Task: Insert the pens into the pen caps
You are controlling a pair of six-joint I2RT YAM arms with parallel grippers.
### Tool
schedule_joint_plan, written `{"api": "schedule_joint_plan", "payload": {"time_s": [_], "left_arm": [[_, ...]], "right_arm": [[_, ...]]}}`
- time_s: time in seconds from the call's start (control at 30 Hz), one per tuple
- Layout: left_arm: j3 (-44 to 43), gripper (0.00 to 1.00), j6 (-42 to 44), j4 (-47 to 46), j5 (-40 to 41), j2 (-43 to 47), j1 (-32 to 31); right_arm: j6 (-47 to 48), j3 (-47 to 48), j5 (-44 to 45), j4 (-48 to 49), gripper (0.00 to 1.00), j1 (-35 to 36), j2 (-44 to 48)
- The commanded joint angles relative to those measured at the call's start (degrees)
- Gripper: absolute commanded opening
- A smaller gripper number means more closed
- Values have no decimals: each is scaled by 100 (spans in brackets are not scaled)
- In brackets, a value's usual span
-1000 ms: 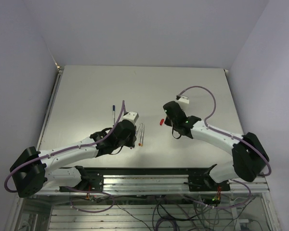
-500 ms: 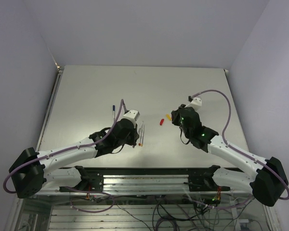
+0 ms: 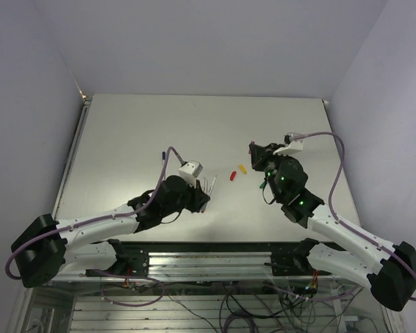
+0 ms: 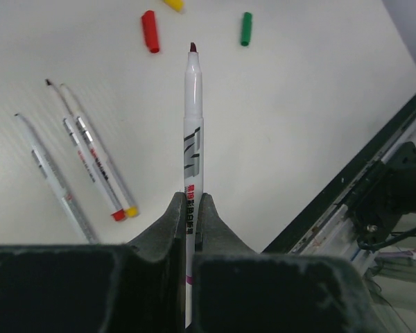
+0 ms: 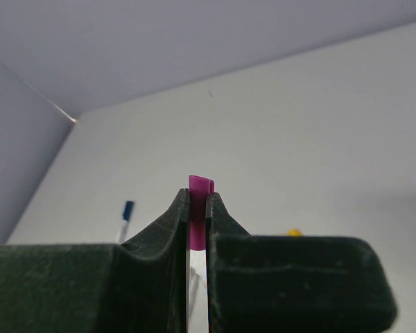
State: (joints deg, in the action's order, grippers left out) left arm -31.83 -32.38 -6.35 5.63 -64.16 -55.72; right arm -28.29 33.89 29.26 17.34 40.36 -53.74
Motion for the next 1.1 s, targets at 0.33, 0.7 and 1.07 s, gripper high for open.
{"api": "schedule_joint_plan", "payload": {"time_s": [0.33, 0.7, 1.07], "left_arm": [[810, 7, -566, -3433, -1535, -34, -35], [906, 7, -747, -3968, -1467, -105, -35], [886, 7, -728, -3998, -1273, -84, -37]], "right_arm": [[-287, -753, -2107, 2501, 0, 23, -106], [-858, -1339, -2786, 3715, 0, 16, -92], [-1237, -1583, -2897, 4127, 0, 24, -168]]}}
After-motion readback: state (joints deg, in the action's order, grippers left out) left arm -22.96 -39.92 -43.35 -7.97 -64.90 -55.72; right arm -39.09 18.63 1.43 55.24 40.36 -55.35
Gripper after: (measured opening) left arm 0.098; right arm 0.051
